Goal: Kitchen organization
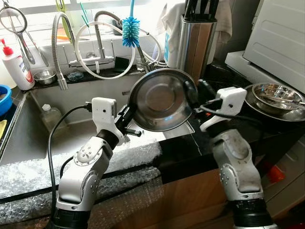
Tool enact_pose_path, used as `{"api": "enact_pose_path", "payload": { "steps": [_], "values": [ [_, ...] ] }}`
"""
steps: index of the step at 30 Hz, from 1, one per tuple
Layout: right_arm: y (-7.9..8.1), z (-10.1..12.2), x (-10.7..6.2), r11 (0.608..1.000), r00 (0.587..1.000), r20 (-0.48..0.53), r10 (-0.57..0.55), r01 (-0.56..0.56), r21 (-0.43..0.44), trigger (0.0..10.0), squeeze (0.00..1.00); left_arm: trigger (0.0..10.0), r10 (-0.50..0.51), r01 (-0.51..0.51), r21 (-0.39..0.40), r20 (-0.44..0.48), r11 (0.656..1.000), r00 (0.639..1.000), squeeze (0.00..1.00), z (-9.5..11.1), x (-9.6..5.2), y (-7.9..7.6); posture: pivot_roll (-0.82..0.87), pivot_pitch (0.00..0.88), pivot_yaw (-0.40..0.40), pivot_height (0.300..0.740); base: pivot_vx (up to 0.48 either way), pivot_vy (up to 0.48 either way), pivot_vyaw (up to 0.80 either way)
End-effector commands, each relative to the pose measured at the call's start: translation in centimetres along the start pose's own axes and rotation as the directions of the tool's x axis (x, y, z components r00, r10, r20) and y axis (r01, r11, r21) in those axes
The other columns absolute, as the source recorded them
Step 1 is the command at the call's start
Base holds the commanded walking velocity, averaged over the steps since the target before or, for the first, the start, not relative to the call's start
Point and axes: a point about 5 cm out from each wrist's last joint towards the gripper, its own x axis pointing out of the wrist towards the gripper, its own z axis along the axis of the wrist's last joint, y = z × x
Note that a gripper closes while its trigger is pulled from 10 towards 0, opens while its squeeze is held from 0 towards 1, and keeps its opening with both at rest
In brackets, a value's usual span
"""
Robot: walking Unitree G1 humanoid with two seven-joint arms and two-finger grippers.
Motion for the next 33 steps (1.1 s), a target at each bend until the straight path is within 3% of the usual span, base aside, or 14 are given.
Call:
{"api": "enact_pose_path", "payload": {
  "steps": [1, 12, 14, 17, 21, 24, 28, 33],
  "values": [
    [0.6, 0.5, -0.1, 0.999, 0.999, 0.016, 0.032, -0.032, 0.005, 10.0, 0.0, 10.0, 0.018, -0.018, 0.013, -0.002, 1.0, 1.0, 0.0, 0.0, 0.0, 0.4, -0.19, 0.0, 0.011, 0.74, 0.0, 0.0, 0.0],
    [0.5, 1.3, -0.4, 0.995, 0.993, 0.063, -0.1, 0.1, 0.001, 10.0, 0.0, 10.0, 0.147, -0.148, 0.015, 0.054, 0.989, 0.988, 0.0, 0.7, 0.4, 1.9, -0.19, 0.0, 0.004, 0.74, 0.0, 0.0, 0.0],
    [1.2, 1.6, -0.9, 0.992, 0.989, 0.09, -0.114, 0.118, -0.04, 10.0, 0.0, 10.0, 0.232, -0.235, 0.018, 0.09, 0.972, 0.968, 0.0, 1.3, 0.6, 2.9, -0.19, 0.0, 0.003, 0.74, 0.0, 0.0, 0.0],
    [1.7, 1.8, -1.4, 0.989, 0.984, 0.105, -0.143, 0.147, -0.027, 10.0, 0.0, 10.0, 0.306, -0.308, 0.0, 0.116, 0.952, 0.945, 0.0, 1.7, 0.8, 3.9, -0.19, 0.0, 0.002, 0.74, 0.0, 0.0, 0.0],
    [2.4, 1.3, -2.4, 0.988, 0.985, 0.075, -0.153, 0.155, -0.018, 10.0, 0.0, 10.0, 0.353, -0.359, 0.027, 0.132, 0.933, 0.926, 0.0, 1.8, 1.0, 4.6, -0.2, 0.0, 0.002, 0.74, 0.0, 0.0, 0.0],
    [1.8, -0.1, -4.2, 0.981, 0.982, 0.008, -0.191, 0.191, -0.041, 10.0, 0.0, 10.0, 0.371, -0.384, 0.079, 0.138, 0.92, 0.918, 0.0, 1.6, 1.3, 5.4, -0.19, 0.0, 0.001, 0.74, 0.0, 0.0, 0.0],
    [-1.4, -0.9, -7.1, 0.944, 0.949, -0.048, -0.313, 0.305, -0.127, 10.0, 0.0, 10.0, 0.368, -0.389, 0.157, 0.148, 0.908, 0.918, 0.0, 1.3, 1.9, 6.5, -0.2, 0.0, 0.004, 0.74, 0.0, 0.0, 0.0],
    [-3.2, -1.6, -9.3, 0.913, 0.919, -0.096, -0.383, 0.361, -0.19, 10.0, 0.0, 10.0, 0.375, -0.398, 0.18, 0.147, 0.9, 0.915, 0.0, 0.9, 2.0, 7.3, -0.21, 0.0, 0.005, 0.74, 0.0, 0.0, 0.0]
  ]
}}
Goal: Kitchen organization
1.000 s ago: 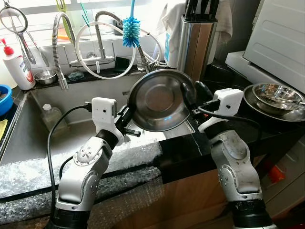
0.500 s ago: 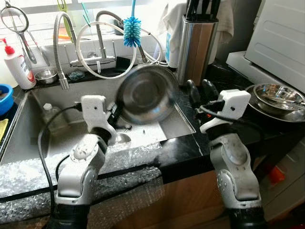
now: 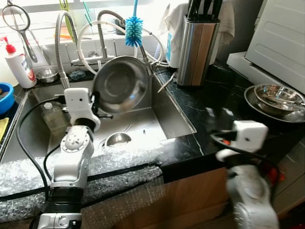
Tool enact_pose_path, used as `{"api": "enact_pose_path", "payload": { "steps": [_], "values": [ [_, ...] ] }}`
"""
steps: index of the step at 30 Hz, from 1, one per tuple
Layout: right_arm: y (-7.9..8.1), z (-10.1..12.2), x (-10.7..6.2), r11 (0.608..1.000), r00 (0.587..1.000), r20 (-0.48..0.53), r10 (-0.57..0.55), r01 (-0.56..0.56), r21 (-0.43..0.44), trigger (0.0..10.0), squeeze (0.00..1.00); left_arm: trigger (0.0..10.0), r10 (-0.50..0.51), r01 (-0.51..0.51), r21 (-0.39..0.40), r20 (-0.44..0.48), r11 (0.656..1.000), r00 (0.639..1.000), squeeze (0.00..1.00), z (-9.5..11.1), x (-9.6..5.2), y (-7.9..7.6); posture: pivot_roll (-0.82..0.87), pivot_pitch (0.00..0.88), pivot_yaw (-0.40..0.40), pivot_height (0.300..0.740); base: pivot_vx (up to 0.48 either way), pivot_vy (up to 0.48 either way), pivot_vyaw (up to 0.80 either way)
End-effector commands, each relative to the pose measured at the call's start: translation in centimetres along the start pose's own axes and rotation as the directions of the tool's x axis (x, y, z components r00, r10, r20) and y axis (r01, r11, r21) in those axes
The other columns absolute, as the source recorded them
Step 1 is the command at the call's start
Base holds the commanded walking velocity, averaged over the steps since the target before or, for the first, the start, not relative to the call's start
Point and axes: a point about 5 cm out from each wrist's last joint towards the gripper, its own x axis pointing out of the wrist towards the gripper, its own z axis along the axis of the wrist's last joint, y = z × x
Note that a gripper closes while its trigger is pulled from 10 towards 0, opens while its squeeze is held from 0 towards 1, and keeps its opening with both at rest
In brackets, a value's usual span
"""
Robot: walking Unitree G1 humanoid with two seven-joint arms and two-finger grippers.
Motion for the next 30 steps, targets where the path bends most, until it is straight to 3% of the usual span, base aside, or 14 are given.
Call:
{"api": "enact_pose_path", "payload": {
  "steps": [1, 10, 12, 16, 20, 24, 28, 29, 30],
  "values": [
    [-0.5, -0.2, -0.5, 1.0, 1.0, -0.01, -0.021, 0.021, -0.013, 10.0, 0.0, 10.0, -0.005, 0.004, 0.034, 0.036, 0.999, 0.999, 0.0, 0.6, 0.5, 0.1, -0.2, 0.0, 0.005, 0.74, 0.0, 0.0, 0.0],
    [-0.7, -1.0, -1.5, 0.999, 0.998, -0.048, -0.044, 0.045, 0.014, 10.0, 0.0, 10.0, 0.011, -0.01, 0.088, -0.008, 0.996, 1.0, 0.0, -0.3, 1.3, 0.3, -0.2, 0.0, 0.012, 0.74, 0.0, 0.0, 0.0],
    [-0.6, -0.9, -1.7, 0.999, 0.999, -0.041, -0.036, 0.036, 0.014, 10.0, 0.0, 10.0, 0.063, -0.061, 0.095, -0.012, 0.994, 0.998, 0.0, -0.3, 1.5, 1.0, -0.2, 0.0, 0.013, 0.74, 0.0, 0.0, 0.0],
    [-0.7, -1.5, -2.1, 0.999, 0.997, -0.064, -0.036, 0.037, 0.011, 10.0, 0.0, 10.0, 0.07, -0.068, 0.121, -0.007, 0.99, 0.998, 0.0, -0.3, 1.7, 1.3, -0.2, 0.0, 0.016, 0.74, 0.0, 0.0, 0.0],
    [-1.0, -2.2, -2.4, 0.998, 0.994, -0.092, -0.054, 0.056, 0.022, 10.0, 0.0, 10.0, 0.047, -0.037, 0.2, -0.045, 0.979, 0.998, 0.0, -0.9, 1.6, 1.4, -0.2, 0.0, 0.018, 0.74, 0.0, 0.0, 0.0],
    [-1.0, -2.2, -2.3, 0.999, 0.996, -0.078, -0.048, 0.05, 0.019, 10.0, 0.0, 10.0, 0.022, -0.006, 0.219, -0.07, 0.976, 0.997, 0.0, -1.5, 1.4, 1.1, -0.2, 0.0, 0.019, 0.74, 0.0, 0.0, 0.0],
    [-0.8, -2.2, -2.2, 1.0, 0.998, -0.052, -0.024, 0.024, -0.001, 10.0, 0.0, 10.0, -0.015, 0.03, 0.231, -0.07, 0.973, 0.997, 0.0, -1.9, 1.2, 0.4, -0.2, 0.0, 0.02, 0.74, 0.0, 0.0, 0.0],
    [-0.9, -2.5, -2.4, 1.0, 0.998, -0.052, -0.023, 0.022, -0.014, 10.0, 0.0, 10.0, -0.06, 0.073, 0.284, -0.053, 0.956, 0.997, 0.0, -2.1, 0.9, -0.3, -0.21, 0.0, 0.022, 0.74, 0.0, 0.0, 0.0],
    [-0.9, -2.5, -2.4, 1.0, 0.998, -0.052, -0.023, 0.022, -0.014, 10.0, 0.0, 10.0, -0.06, 0.073, 0.284, -0.053, 0.956, 0.997, 0.0, -2.1, 0.9, -0.3, -0.21, 0.0, 0.022, 0.74, 0.0, 0.0, 0.0]
  ]
}}
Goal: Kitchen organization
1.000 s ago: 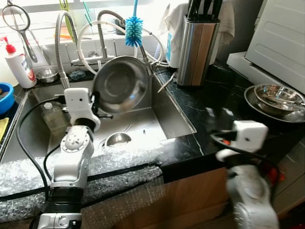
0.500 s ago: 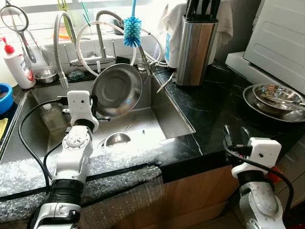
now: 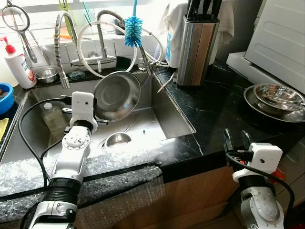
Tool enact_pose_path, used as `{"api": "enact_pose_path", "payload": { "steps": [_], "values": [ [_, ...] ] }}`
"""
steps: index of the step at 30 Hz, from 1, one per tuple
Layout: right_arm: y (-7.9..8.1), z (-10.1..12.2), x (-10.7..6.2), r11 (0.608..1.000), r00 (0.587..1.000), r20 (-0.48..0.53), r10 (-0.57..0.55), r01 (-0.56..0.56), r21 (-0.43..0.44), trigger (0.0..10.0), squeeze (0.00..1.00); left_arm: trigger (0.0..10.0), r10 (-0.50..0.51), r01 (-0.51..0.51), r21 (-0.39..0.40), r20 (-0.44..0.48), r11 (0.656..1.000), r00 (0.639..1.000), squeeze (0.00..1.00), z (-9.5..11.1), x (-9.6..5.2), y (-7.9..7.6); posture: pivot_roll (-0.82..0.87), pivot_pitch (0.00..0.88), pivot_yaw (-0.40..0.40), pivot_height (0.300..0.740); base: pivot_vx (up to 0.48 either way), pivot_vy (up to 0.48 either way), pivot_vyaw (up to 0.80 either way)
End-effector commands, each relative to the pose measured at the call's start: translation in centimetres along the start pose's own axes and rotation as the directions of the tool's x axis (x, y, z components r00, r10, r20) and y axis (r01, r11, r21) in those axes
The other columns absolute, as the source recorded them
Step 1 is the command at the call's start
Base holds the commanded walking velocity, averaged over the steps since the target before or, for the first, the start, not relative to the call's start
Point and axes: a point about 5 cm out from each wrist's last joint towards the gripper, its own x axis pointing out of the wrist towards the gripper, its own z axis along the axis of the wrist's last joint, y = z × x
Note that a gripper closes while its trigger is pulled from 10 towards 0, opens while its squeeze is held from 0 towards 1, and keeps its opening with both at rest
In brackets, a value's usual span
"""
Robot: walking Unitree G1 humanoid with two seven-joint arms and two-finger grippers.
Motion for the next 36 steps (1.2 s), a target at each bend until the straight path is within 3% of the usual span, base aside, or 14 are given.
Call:
{"api": "enact_pose_path", "payload": {
  "steps": [1, 4, 9, 10, 11, 12, 14, 21, 23, 27, 35, 36],
  "values": [
    [0.0, -0.3, 0.1, 1.0, 1.0, -0.003, 0.007, -0.007, -0.008, 10.0, 0.0, 10.0, -0.023, 0.023, 0.039, 0.007, 0.999, 1.0, 0.0, -0.2, -0.1, -0.4, -0.21, 0.0, 0.023, 0.74, 0.0, 0.0, 0.0],
    [-0.1, -0.3, 0.1, 1.0, 1.0, -0.002, 0.005, -0.005, -0.009, 10.0, 0.0, 10.0, -0.008, 0.009, 0.038, -0.024, 0.999, 1.0, 0.0, -0.7, -0.2, -0.4, -0.21, 0.0, 0.026, 0.74, 0.0, 0.0, 0.0],
    [0.0, -0.4, 0.1, 1.0, 1.0, 0.002, 0.006, -0.006, -0.008, 10.0, 0.0, 10.0, -0.026, 0.035, 0.128, -0.069, 0.991, 0.997, 0.0, -1.3, -0.1, -0.5, -0.21, 0.0, 0.029, 0.74, 0.0, 0.0, 0.0],
    [0.1, -0.4, 0.1, 1.0, 1.0, 0.002, 0.006, -0.006, -0.008, 10.0, 0.0, 10.0, -0.029, 0.038, 0.131, -0.073, 0.991, 0.997, 0.6, -1.4, -0.1, -0.6, -0.21, 0.0, 0.031, 0.74, 0.0, 0.0, 0.0],
    [0.1, -0.4, 0.1, 1.0, 1.0, 0.003, 0.006, -0.006, -0.007, 10.0, 0.0, 10.0, -0.029, 0.039, 0.133, -0.076, 0.99, 0.997, 0.6, -1.4, -0.1, -0.6, -0.21, 0.0, 0.031, 0.74, 0.0, 0.0, 0.0],
    [0.1, -0.4, 0.2, 1.0, 1.0, 0.005, 0.006, -0.006, -0.006, 10.0, 0.0, 10.0, -0.031, 0.041, 0.137, -0.079, 0.99, 0.996, 0.93, -1.4, -0.1, -0.6, -0.21, 0.0, 0.031, 0.74, 0.0, 0.0, 0.0],
    [0.2, -0.3, 0.2, 1.0, 1.0, 0.008, 0.007, -0.007, -0.003, 10.0, 0.0, 10.0, -0.035, 0.046, 0.139, -0.08, 0.989, 0.996, 0.96, -1.5, -0.1, -0.6, -0.21, 0.0, 0.031, 0.74, 0.0, 0.0, 0.0],
    [0.4, -0.3, 0.6, 1.0, 1.0, 0.013, 0.009, -0.009, 0.001, 10.0, 0.0, 10.0, -0.051, 0.063, 0.145, -0.085, 0.988, 0.995, 0.92, -1.5, -0.2, -0.9, -0.21, 0.0, 0.025, 0.74, 0.0, 0.0, 0.0],
    [0.4, -0.3, 0.6, 1.0, 1.0, 0.01, 0.011, -0.011, 0.001, 10.0, 0.0, 10.0, -0.063, 0.076, 0.143, -0.09, 0.987, 0.994, 1.0, -1.6, -0.2, -1.0, -0.21, 0.0, 0.025, 0.74, 0.0, 0.0, 0.0],
    [0.4, -0.3, 0.8, 1.0, 1.0, 0.009, 0.013, -0.013, 0.004, 10.0, 0.0, 10.0, -0.087, 0.099, 0.142, -0.085, 0.985, 0.993, 1.0, -1.5, -0.2, -1.3, -0.2, 0.0, 0.023, 0.74, 0.0, 0.0, 0.0],
    [0.3, -0.2, 1.1, 1.0, 1.0, 0.005, 0.017, -0.017, 0.003, 10.0, 0.0, 10.0, -0.209, 0.215, 0.084, -0.072, 0.973, 0.975, 1.0, -0.7, 0.0, -2.2, -0.2, 0.0, 0.022, 0.74, 0.0, 0.0, 0.0],
    [0.3, -0.2, 1.1, 1.0, 1.0, 0.004, 0.017, -0.017, 0.003, 10.0, 0.0, 10.0, -0.229, 0.234, 0.069, -0.07, 0.97, 0.971, 0.88, -0.6, 0.1, -2.2, -0.2, 0.0, 0.022, 0.74, 0.0, 0.0, 0.0]
  ]
}}
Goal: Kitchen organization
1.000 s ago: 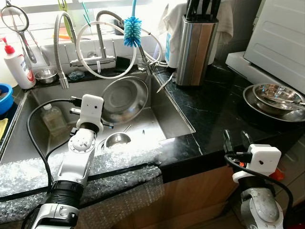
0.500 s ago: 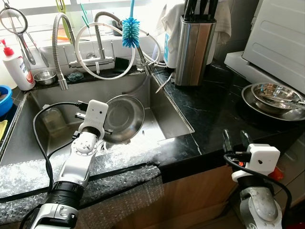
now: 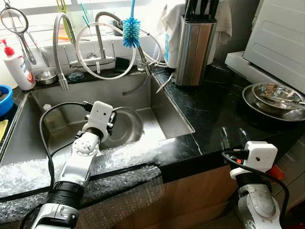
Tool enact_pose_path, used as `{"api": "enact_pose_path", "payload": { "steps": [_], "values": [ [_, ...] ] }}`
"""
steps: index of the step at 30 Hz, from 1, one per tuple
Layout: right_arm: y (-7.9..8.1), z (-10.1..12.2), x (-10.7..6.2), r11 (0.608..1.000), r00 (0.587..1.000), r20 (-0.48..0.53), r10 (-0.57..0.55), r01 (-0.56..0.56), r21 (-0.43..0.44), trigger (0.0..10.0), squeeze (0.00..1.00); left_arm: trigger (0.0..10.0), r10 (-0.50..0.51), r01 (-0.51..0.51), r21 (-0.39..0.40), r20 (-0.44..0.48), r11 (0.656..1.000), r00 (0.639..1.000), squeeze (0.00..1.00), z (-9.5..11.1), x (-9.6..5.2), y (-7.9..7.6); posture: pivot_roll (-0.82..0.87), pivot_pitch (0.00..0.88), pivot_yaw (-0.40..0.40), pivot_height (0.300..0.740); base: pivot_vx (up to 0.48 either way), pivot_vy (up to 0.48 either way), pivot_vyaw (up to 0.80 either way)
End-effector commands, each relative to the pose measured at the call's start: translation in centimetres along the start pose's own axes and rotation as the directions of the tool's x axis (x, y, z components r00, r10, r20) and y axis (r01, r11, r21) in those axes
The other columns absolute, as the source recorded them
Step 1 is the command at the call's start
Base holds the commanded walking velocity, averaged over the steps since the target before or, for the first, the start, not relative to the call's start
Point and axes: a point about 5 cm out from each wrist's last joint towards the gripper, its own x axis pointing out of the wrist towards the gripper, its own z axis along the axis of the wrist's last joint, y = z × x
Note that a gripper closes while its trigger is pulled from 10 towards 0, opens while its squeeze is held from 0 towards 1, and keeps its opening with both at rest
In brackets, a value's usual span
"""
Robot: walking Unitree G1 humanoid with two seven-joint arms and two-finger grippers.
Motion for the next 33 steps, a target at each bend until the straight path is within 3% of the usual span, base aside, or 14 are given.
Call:
{"api": "enact_pose_path", "payload": {
  "steps": [1, 2, 9, 11, 17, 19, 21, 24, 32, 33],
  "values": [
    [-0.1, 0.0, 0.3, 1.0, 1.0, -0.008, 0.001, -0.001, 0.007, 10.0, 0.0, 10.0, -0.039, 0.039, -0.018, 0.031, 0.999, 0.999, 0.66, 1.2, 0.4, 0.0, -0.2, 0.0, 0.022, 0.74, 0.0, 0.0, 0.0],
    [0.0, -0.1, 0.3, 1.0, 1.0, -0.016, 0.004, -0.004, 0.006, 10.0, 0.0, 10.0, -0.083, 0.084, -0.031, 0.026, 0.996, 0.996, 0.0, 1.1, 0.4, -0.4, -0.2, 0.0, 0.022, 0.74, 0.0, 0.0, 0.0],
    [0.2, -0.2, 0.5, 1.0, 1.0, -0.02, 0.011, -0.011, 0.009, 10.0, 0.0, 10.0, -0.155, 0.156, -0.033, 0.031, 0.987, 0.987, 0.0, 0.9, 0.2, -1.0, -0.21, 0.0, 0.022, 0.74, 0.0, 0.0, 0.0],
    [0.2, -0.2, 0.5, 1.0, 0.999, -0.023, 0.022, -0.022, 0.011, 10.0, 0.0, 10.0, -0.296, 0.298, -0.042, 0.053, 0.954, 0.954, 0.0, 1.2, -0.2, -2.6, -0.21, 0.0, 0.02, 0.74, 0.0, 0.0, 0.0],
    [0.2, -0.1, 0.5, 1.0, 0.999, -0.022, 0.022, -0.022, 0.013, 10.0, 0.0, 10.0, -0.295, 0.299, -0.051, 0.066, 0.953, 0.953, 0.0, 1.5, -0.1, -2.5, -0.21, 0.0, 0.02, 0.74, 0.0, 0.0, 0.0],
    [0.2, 0.0, 0.6, 1.0, 1.0, -0.019, 0.018, -0.018, 0.012, 10.0, 0.0, 10.0, -0.209, 0.216, -0.077, 0.089, 0.973, 0.974, 0.0, 1.7, 0.1, -1.8, -0.21, 0.0, 0.02, 0.74, 0.0, 0.0, 0.0],
    [0.1, 0.5, 1.0, 1.0, 1.0, 0.002, 0.005, -0.005, 0.017, 10.0, 0.0, 10.0, -0.056, 0.078, -0.155, 0.141, 0.985, 0.988, 0.0, 2.4, 0.3, -0.3, -0.21, 0.0, 0.021, 0.74, 0.0, 0.0, 0.0],
    [0.0, 1.4, 1.5, 1.0, 0.999, 0.042, -0.007, 0.006, 0.028, 10.0, 0.0, 10.0, 0.089, -0.04, -0.224, 0.21, 0.974, 0.974, 0.0, 3.4, 0.0, 1.3, -0.21, 0.0, 0.02, 0.74, 0.0, 0.0, 0.0],
    [0.0, 3.0, 2.6, 0.999, 0.995, 0.102, -0.013, 0.008, 0.047, 10.0, 0.0, 10.0, 0.197, -0.125, -0.247, 0.292, 0.961, 0.936, 0.0, 4.6, -1.3, 3.3, -0.21, 0.0, 0.02, 0.74, 0.0, 0.0, 0.0],
    [0.0, 3.4, 3.0, 0.999, 0.993, 0.113, -0.017, 0.012, 0.048, 10.0, 0.0, 10.0, 0.23, -0.162, -0.236, 0.296, 0.958, 0.927, 0.0, 4.4, -2.1, 4.2, -0.21, 0.0, 0.024, 0.74, 0.0, 0.0, 0.0]
  ]
}}
